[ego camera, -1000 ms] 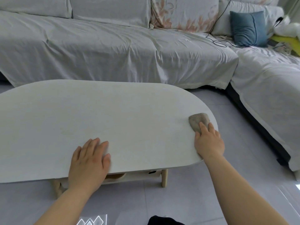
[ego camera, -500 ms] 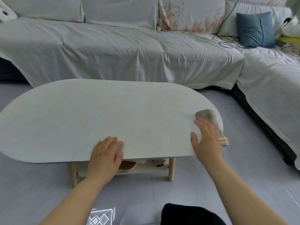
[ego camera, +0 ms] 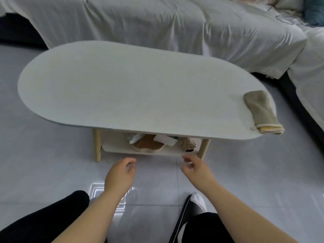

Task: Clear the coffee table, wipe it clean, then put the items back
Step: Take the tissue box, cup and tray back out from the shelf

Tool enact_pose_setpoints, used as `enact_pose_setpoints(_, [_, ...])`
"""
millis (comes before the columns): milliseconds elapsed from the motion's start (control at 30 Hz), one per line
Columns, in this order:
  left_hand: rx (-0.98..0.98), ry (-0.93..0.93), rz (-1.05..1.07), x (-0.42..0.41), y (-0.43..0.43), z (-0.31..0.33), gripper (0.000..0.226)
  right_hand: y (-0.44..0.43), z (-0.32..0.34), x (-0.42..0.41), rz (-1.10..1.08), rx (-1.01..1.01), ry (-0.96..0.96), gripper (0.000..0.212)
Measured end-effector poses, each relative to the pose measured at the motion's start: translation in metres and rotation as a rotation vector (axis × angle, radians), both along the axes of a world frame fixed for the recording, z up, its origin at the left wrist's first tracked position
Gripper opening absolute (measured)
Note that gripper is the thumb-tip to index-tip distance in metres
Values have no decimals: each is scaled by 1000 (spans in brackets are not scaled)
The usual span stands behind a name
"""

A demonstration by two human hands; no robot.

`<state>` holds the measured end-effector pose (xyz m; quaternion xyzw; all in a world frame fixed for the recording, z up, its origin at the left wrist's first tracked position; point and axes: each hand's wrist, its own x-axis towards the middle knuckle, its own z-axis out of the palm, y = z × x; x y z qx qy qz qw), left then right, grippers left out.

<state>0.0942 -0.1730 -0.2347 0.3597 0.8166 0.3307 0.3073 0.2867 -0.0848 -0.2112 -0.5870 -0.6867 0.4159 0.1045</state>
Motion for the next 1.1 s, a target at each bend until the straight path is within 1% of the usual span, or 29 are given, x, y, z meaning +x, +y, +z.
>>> enact_pose_setpoints(133, [-22,-68,120,-23,22,-31,33,30,-39,-20,-278,-360,180,54])
enact_pose_setpoints(233, [-13,-194,184,-30,38,-59,39,48,-71,-35,-454,-532,325,65])
enact_pose_setpoints(267, [2,-217,166,-29,43,-66,40,55,-79,-41,-502,-565,381,68])
enact_pose_setpoints(333, [43,-243,65,-24,57,-76,42,72,-89,-52,-596,-611,481,72])
enact_pose_setpoints(400, [90,-321,-32,-14,74,-77,44,88,-94,-61,-665,-628,552,74])
enact_pose_setpoints(433, [105,-362,-62,-10,84,-76,45,95,-94,-64,-671,-633,585,69])
enact_pose_setpoints(533, [81,-415,-110,-1,116,-70,47,106,-98,-69,-613,-606,682,44])
enact_pose_setpoints(633, [15,-495,-118,5,140,-64,42,109,-102,-67,-612,-610,721,38])
enact_pose_setpoints(667, [4,-509,-127,9,143,-64,41,107,-103,-65,-616,-619,739,33])
enact_pose_setpoints(733, [15,-523,-152,18,141,-65,43,103,-105,-63,-616,-605,772,12])
enact_pose_setpoints(767, [22,-517,-158,22,137,-68,46,100,-104,-61,-637,-598,783,6])
enact_pose_setpoints(833, [20,-503,-153,27,128,-70,49,91,-104,-54,-676,-599,798,7])
enact_pose_setpoints(900, [22,-544,-124,31,114,-69,48,80,-102,-45,-679,-606,814,11])
enact_pose_setpoints(1000, [22,-635,-64,42,89,-58,41,58,-92,-28,-667,-597,790,37])
enact_pose_setpoints(1033, [18,-645,-32,47,80,-52,39,49,-85,-22,-663,-598,779,41])
enact_pose_setpoints(1100, [20,-655,39,56,61,-35,31,28,-67,-10,-635,-614,754,39])
